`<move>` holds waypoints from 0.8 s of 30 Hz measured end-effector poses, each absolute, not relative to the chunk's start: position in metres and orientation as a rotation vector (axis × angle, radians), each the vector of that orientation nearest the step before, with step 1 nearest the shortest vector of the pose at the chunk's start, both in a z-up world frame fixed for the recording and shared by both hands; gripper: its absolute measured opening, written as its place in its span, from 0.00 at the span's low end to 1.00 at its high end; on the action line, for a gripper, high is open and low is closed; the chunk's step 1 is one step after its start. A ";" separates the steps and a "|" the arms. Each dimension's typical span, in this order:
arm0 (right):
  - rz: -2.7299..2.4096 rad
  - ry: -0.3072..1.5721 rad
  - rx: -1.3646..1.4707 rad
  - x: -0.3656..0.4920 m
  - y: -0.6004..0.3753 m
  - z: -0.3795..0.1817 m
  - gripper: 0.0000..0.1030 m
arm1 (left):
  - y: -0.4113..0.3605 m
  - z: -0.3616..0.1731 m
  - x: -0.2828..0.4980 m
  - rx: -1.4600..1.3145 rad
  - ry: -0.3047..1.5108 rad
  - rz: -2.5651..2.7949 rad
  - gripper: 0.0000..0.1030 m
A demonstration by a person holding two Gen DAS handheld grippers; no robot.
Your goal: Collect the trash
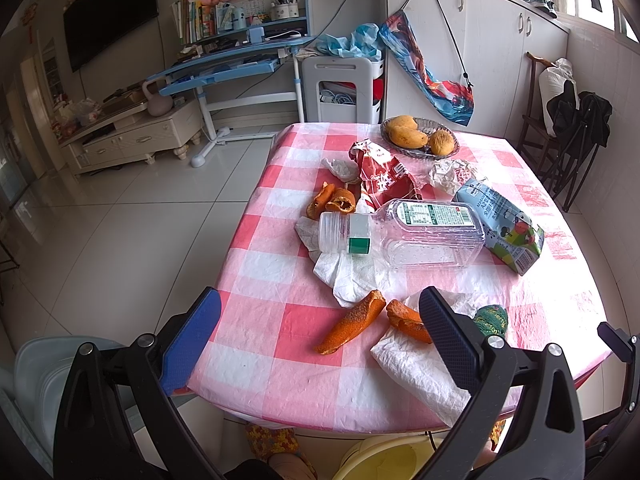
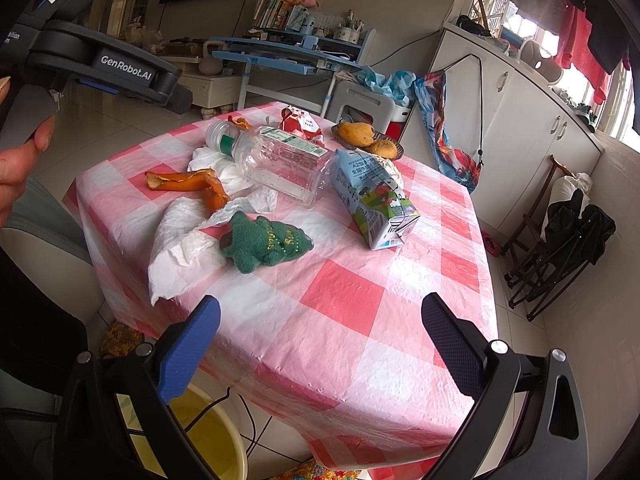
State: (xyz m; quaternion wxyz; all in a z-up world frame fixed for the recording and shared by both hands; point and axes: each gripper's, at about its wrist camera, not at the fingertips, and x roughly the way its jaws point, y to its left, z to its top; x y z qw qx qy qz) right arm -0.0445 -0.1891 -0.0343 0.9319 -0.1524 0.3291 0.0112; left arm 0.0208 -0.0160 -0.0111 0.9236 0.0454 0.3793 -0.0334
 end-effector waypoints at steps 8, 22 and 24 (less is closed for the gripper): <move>0.023 0.674 -0.312 -0.044 -0.189 -0.034 0.94 | -0.016 -0.011 0.021 0.094 0.779 -0.069 0.93; 0.022 0.674 -0.313 -0.044 -0.188 -0.034 0.94 | -0.017 -0.011 0.021 0.094 0.780 -0.069 0.93; 0.022 0.674 -0.313 -0.044 -0.188 -0.034 0.94 | -0.016 -0.011 0.021 0.094 0.779 -0.069 0.93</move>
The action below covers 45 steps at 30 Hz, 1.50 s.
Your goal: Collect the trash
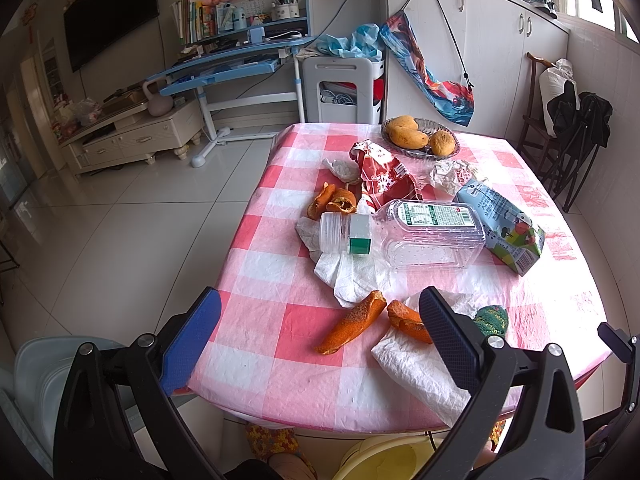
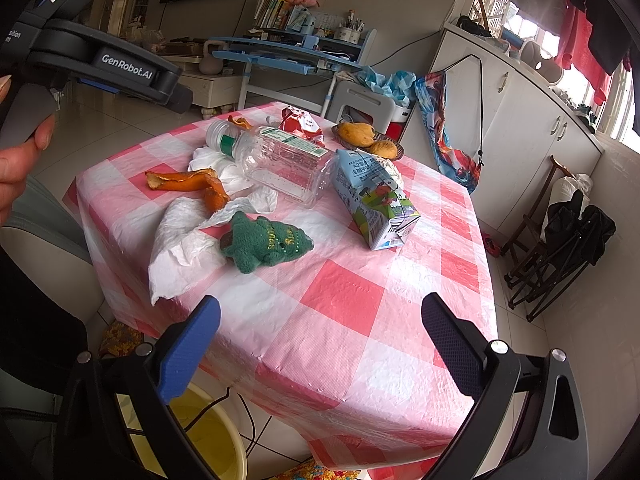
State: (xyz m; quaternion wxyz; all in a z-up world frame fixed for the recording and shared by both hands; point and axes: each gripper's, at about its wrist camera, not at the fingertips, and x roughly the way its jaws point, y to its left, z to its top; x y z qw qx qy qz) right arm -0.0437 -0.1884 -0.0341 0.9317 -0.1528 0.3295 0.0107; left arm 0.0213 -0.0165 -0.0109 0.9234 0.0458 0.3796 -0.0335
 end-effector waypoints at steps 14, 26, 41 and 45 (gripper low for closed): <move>0.022 0.675 -0.314 -0.044 -0.188 -0.036 0.94 | -0.017 -0.011 0.022 0.094 0.780 -0.069 0.93; 0.021 0.676 -0.313 -0.044 -0.188 -0.037 0.94 | -0.016 -0.011 0.021 0.093 0.780 -0.069 0.93; 0.021 0.676 -0.315 -0.044 -0.187 -0.036 0.94 | -0.016 -0.011 0.021 0.094 0.780 -0.069 0.93; 0.021 0.676 -0.315 -0.044 -0.187 -0.038 0.94 | -0.016 -0.010 0.021 0.093 0.780 -0.069 0.93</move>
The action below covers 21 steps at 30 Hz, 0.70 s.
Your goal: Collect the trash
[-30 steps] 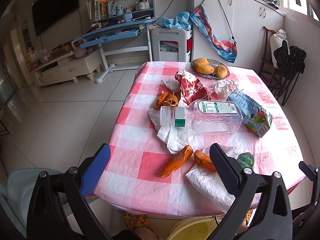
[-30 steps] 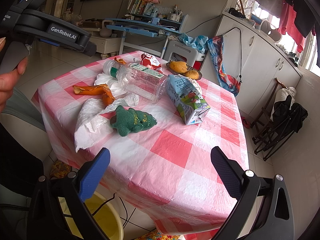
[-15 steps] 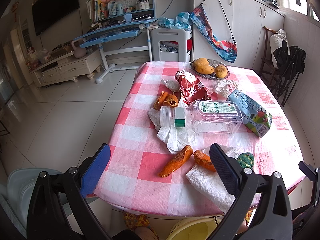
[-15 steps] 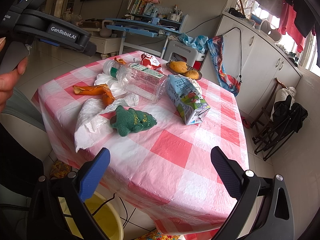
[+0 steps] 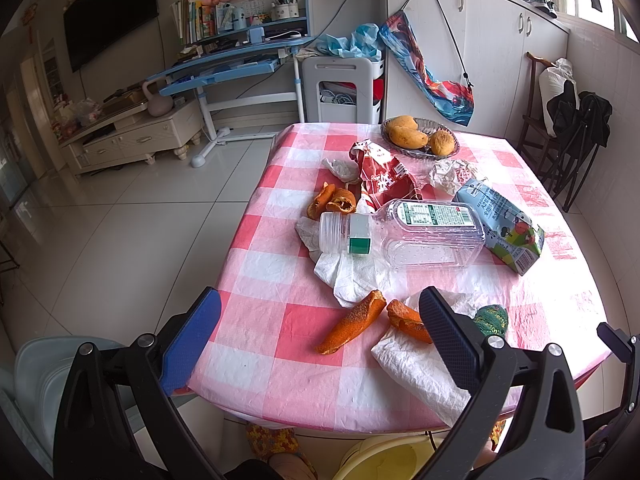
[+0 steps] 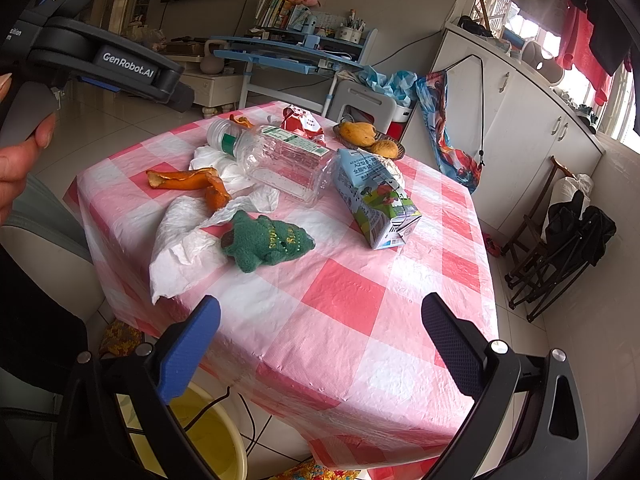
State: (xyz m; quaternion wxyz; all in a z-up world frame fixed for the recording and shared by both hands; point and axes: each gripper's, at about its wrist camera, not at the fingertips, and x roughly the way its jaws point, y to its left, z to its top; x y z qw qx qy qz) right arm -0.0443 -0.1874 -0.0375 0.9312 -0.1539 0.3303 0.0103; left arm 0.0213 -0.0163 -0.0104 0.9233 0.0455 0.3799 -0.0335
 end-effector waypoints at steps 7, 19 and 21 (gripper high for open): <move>0.022 0.676 -0.317 -0.044 -0.187 -0.038 0.94 | -0.016 -0.010 0.022 0.093 0.779 -0.069 0.93; 0.019 0.667 -0.304 -0.044 -0.192 -0.031 0.94 | 0.016 -0.026 0.033 -0.015 0.854 -0.017 0.93; 0.024 0.665 -0.294 -0.042 -0.193 -0.029 0.94 | 0.021 -0.027 0.035 -0.030 0.864 -0.019 0.93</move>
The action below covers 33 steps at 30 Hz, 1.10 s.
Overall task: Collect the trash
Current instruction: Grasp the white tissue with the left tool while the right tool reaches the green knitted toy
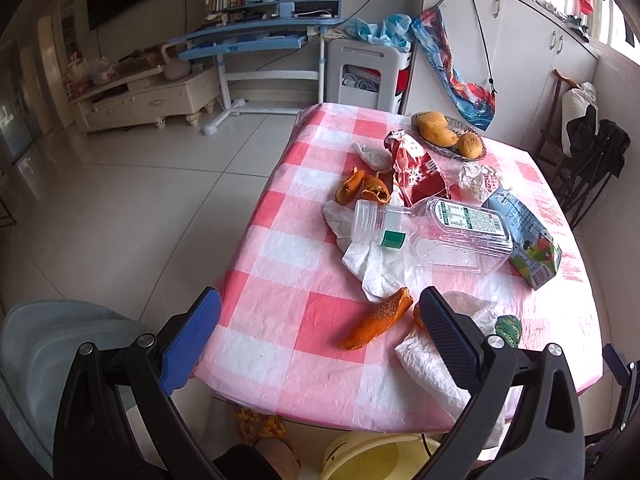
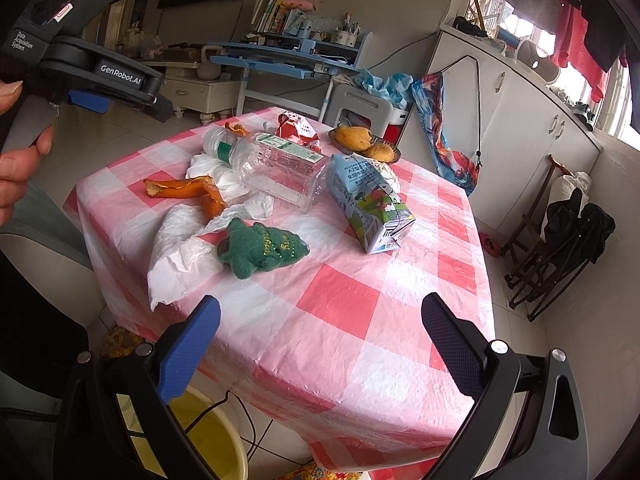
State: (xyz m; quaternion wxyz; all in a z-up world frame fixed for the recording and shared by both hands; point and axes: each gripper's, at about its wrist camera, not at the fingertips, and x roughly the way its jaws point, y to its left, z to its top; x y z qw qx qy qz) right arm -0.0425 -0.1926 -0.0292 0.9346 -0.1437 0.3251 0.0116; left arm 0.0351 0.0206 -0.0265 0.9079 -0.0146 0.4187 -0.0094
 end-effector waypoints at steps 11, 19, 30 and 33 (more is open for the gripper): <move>0.057 0.718 -0.240 -0.018 -0.193 -0.029 0.92 | 0.015 -0.036 0.031 -0.041 0.960 -0.128 0.93; 0.099 0.763 -0.259 -0.006 -0.186 -0.037 0.92 | -0.029 -0.065 0.026 0.067 1.080 -0.245 0.93; 0.095 0.771 -0.259 -0.010 -0.186 -0.038 0.92 | -0.035 -0.077 0.028 -0.048 1.099 -0.331 0.14; 0.099 0.770 -0.258 -0.011 -0.185 -0.038 0.92 | -0.025 -0.064 0.028 -0.081 1.040 -0.336 0.05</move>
